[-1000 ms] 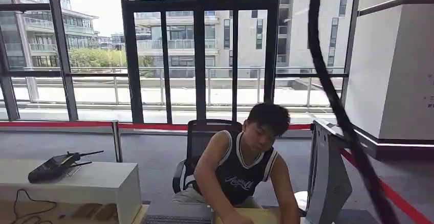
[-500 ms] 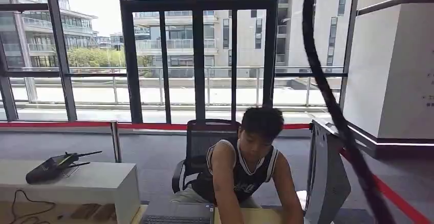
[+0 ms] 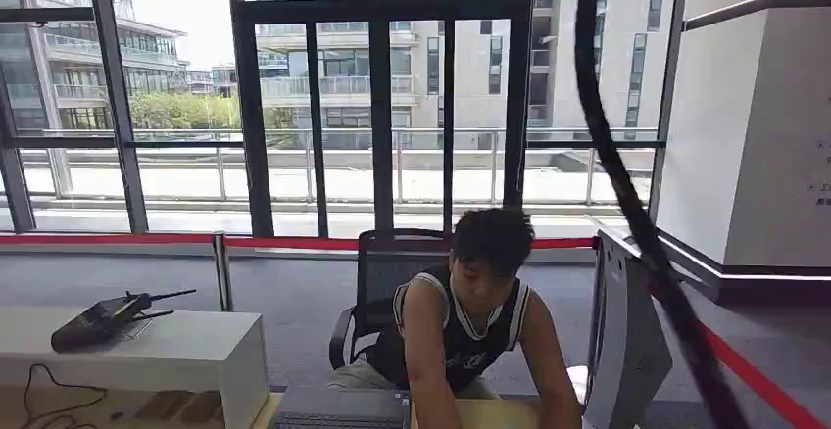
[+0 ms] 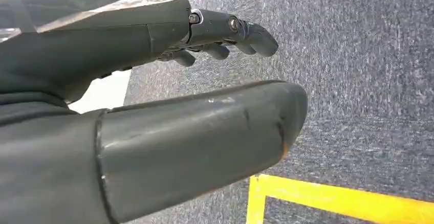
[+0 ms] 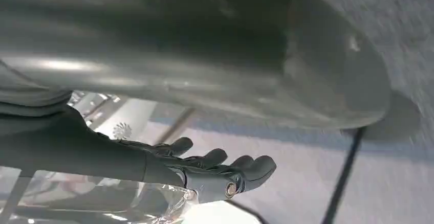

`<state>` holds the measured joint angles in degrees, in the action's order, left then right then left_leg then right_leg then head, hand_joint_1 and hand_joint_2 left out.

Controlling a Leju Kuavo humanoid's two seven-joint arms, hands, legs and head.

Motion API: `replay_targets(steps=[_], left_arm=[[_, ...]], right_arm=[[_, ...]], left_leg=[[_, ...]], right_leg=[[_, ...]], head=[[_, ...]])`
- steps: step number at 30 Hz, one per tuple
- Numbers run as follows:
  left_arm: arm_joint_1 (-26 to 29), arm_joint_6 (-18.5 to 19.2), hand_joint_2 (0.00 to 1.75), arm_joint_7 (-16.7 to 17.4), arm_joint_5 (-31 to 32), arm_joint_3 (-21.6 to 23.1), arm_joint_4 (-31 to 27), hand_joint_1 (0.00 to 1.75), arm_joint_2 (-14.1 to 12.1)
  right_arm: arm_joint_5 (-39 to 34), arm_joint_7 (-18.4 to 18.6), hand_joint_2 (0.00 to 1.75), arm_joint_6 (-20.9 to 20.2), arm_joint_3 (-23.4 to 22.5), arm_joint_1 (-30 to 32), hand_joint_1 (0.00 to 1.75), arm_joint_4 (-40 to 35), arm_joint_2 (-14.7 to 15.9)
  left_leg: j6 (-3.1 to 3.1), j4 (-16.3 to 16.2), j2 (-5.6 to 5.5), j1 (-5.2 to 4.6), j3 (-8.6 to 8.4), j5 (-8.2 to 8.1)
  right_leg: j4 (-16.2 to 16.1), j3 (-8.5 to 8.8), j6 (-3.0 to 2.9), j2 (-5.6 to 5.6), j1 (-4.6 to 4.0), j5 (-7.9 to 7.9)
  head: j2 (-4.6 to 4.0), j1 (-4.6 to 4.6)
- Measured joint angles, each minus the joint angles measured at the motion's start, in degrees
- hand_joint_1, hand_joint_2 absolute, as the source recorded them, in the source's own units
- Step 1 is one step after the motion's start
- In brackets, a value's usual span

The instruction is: Pass the card to the sensor for recognition and then transmit it.

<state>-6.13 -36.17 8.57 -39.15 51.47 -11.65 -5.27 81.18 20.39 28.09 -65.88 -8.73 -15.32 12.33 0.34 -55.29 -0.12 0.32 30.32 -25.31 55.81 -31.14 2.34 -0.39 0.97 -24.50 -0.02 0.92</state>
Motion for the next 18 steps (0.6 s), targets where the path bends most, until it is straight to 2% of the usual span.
replay_targets(steps=[8,12,18], left_arm=[[-0.02,0.63,0.0,0.02,0.55,0.94,0.0,0.0,-0.13],[-0.02,0.63,0.0,0.11,0.39,1.22,0.0,0.0,-0.2],[-0.02,0.66,0.0,0.09,0.79,1.36,0.0,0.0,-0.2]], right_arm=[[0.26,0.72,0.0,-12.7,0.28,-0.02,0.0,3.65,-0.94],[2.05,-0.13,0.0,-15.81,0.74,-0.02,0.0,4.72,-1.88],[3.3,-0.72,0.0,-16.62,1.42,-0.02,0.0,5.62,-2.93]], left_leg=[[0.0,0.0,0.0,0.0,0.0,0.0],[-0.01,0.0,0.0,0.0,0.0,0.0],[-0.01,0.0,0.0,0.0,0.0,0.01]], right_leg=[[0.0,0.0,0.0,0.0,-0.01,0.0],[0.0,0.0,0.0,0.0,-0.01,0.0],[0.0,0.0,0.0,0.0,-0.01,0.0]], head=[[0.0,0.07],[0.0,0.07],[0.0,0.04]])
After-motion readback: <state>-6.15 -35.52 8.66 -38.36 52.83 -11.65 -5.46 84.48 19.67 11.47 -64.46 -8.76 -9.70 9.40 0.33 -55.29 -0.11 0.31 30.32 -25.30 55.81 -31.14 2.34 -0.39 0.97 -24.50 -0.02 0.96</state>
